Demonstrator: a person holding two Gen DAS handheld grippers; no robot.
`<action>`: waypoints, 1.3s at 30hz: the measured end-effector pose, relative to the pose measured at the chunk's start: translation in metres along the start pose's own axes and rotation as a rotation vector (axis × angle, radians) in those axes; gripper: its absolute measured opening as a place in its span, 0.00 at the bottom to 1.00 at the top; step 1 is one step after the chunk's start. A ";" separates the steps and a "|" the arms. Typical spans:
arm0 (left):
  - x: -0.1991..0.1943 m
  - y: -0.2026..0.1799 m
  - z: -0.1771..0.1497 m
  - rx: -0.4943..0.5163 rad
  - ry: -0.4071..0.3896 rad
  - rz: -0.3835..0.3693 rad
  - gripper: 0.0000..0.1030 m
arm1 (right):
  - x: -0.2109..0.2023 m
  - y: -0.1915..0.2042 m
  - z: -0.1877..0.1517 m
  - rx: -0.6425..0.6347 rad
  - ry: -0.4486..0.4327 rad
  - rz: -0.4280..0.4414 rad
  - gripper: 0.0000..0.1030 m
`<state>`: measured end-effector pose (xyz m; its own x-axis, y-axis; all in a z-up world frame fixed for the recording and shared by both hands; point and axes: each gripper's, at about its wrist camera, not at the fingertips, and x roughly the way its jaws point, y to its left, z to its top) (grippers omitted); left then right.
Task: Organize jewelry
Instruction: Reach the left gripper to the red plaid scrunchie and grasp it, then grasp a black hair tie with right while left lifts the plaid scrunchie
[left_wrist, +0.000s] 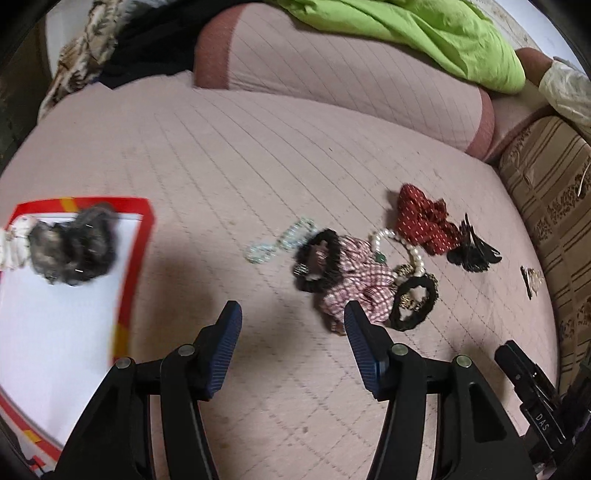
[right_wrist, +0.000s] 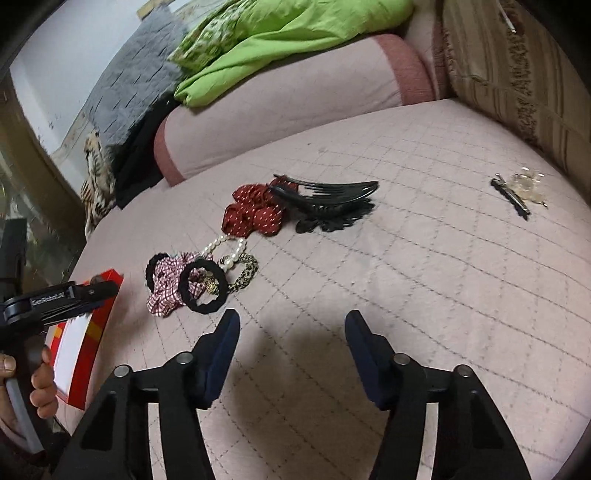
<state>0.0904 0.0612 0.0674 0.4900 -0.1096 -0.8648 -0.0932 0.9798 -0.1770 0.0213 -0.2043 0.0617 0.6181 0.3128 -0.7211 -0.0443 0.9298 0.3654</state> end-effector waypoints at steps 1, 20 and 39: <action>0.004 -0.002 -0.001 -0.001 0.009 -0.012 0.55 | 0.001 -0.001 0.000 0.001 -0.003 -0.007 0.62; 0.048 -0.016 -0.006 -0.040 0.116 -0.091 0.07 | 0.022 -0.012 0.003 0.030 0.035 0.013 0.62; -0.002 0.029 -0.061 0.047 0.046 -0.035 0.41 | 0.040 0.049 -0.012 -0.061 0.146 0.158 0.62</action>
<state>0.0339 0.0798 0.0352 0.4514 -0.1501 -0.8796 -0.0352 0.9820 -0.1856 0.0344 -0.1438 0.0435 0.4798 0.4762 -0.7369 -0.1819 0.8756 0.4474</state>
